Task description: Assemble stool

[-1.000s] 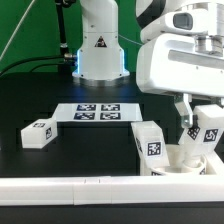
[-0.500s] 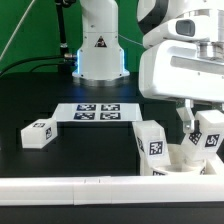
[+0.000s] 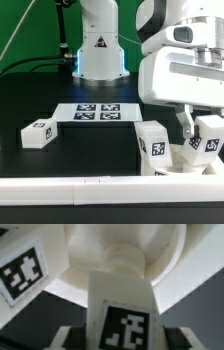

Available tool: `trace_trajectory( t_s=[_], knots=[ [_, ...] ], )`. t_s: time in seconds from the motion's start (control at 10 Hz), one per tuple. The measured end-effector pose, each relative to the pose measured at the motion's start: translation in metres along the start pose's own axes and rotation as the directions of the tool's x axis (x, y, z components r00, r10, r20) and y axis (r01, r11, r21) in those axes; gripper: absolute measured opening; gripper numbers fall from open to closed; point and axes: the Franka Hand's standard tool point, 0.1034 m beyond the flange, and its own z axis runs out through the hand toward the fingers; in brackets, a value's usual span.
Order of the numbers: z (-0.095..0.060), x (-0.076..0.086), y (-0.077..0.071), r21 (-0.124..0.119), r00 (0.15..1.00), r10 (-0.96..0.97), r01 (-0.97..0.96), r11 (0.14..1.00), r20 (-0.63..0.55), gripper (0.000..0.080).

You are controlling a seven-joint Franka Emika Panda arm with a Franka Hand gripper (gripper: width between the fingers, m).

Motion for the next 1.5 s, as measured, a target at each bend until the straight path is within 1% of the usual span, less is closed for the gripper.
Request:
trace_trajectory(
  t_s=[0.1, 0.2, 0.3, 0.4, 0.5, 0.6, 1.0, 1.1, 1.2, 1.3, 1.4, 1.5],
  knots=[
    [0.000, 0.000, 0.000, 0.000, 1.000, -0.001, 0.001, 1.000, 0.000, 0.0325],
    [0.000, 0.000, 0.000, 0.000, 1.000, -0.001, 0.001, 1.000, 0.000, 0.0393],
    [0.000, 0.000, 0.000, 0.000, 1.000, -0.002, 0.002, 1.000, 0.000, 0.0561],
    [0.000, 0.000, 0.000, 0.000, 1.000, -0.002, 0.002, 1.000, 0.000, 0.0561],
    [0.000, 0.000, 0.000, 0.000, 1.000, -0.002, 0.002, 1.000, 0.000, 0.0634],
    [0.000, 0.000, 0.000, 0.000, 1.000, -0.002, 0.002, 1.000, 0.000, 0.0645],
    [-0.002, 0.002, 0.001, 0.002, 1.000, -0.003, 0.003, 1.000, 0.009, 0.0649],
    [-0.016, 0.012, 0.005, 0.015, 1.000, 0.003, -0.004, 1.000, 0.026, 0.0649],
    [-0.030, 0.021, 0.012, 0.030, 0.999, -0.001, 0.000, 1.000, 0.038, 0.0649],
    [-0.042, 0.026, 0.022, 0.050, 0.997, 0.008, -0.012, 0.999, 0.072, 0.0649],
    [-0.052, 0.028, 0.028, 0.077, 0.989, 0.027, -0.039, 0.996, 0.149, 0.0649],
    [-0.055, 0.031, 0.035, 0.092, 0.982, 0.031, -0.049, 0.995, 0.187, 0.0649]
  ],
)
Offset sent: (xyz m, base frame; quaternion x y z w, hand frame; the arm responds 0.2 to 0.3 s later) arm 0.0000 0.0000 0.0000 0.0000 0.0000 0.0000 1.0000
